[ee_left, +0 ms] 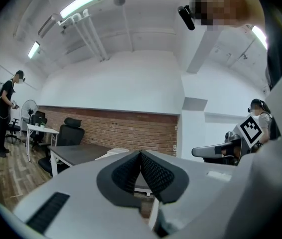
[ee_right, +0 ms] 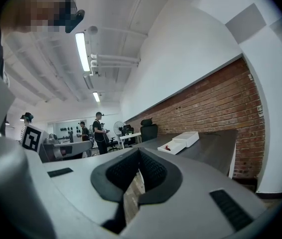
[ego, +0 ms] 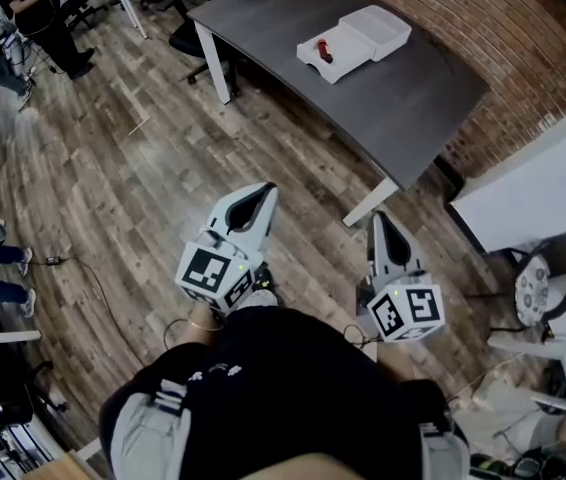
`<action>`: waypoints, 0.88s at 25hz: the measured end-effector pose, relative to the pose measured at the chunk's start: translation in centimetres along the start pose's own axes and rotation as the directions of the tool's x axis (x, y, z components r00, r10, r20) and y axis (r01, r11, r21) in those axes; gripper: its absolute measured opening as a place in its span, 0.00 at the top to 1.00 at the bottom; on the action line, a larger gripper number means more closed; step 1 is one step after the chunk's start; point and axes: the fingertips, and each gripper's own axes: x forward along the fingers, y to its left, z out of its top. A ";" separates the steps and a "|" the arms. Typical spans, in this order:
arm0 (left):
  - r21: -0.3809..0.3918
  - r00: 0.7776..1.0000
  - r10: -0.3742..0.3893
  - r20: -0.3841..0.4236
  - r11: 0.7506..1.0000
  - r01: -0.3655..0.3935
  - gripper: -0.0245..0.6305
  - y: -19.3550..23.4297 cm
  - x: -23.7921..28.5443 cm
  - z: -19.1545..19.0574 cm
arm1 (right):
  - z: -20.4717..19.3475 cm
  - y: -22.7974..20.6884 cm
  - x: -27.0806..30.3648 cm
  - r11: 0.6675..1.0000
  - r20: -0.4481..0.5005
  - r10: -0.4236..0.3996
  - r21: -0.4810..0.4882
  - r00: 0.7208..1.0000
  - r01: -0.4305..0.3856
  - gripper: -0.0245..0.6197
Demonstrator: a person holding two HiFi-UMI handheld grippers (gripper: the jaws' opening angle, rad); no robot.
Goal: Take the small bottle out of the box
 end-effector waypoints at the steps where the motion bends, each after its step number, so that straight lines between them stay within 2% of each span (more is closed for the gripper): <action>1: -0.004 1.000 0.001 -0.001 1.000 -0.001 0.96 1.0 0.1 -0.1 | 0.0 0.4 1.0 1.000 0.000 0.005 -0.001 1.000 -0.005 0.96; 15: -0.029 0.999 0.032 -0.011 0.999 -0.032 0.96 14.7 -0.1 0.6 | 0.2 5.1 13.5 1.000 -0.008 -0.004 0.026 1.000 0.005 0.96; 22: -0.063 1.000 0.016 0.003 0.998 -0.016 0.96 17.3 0.2 0.7 | 0.1 6.2 15.2 1.000 -0.033 -0.026 0.012 0.999 0.027 0.95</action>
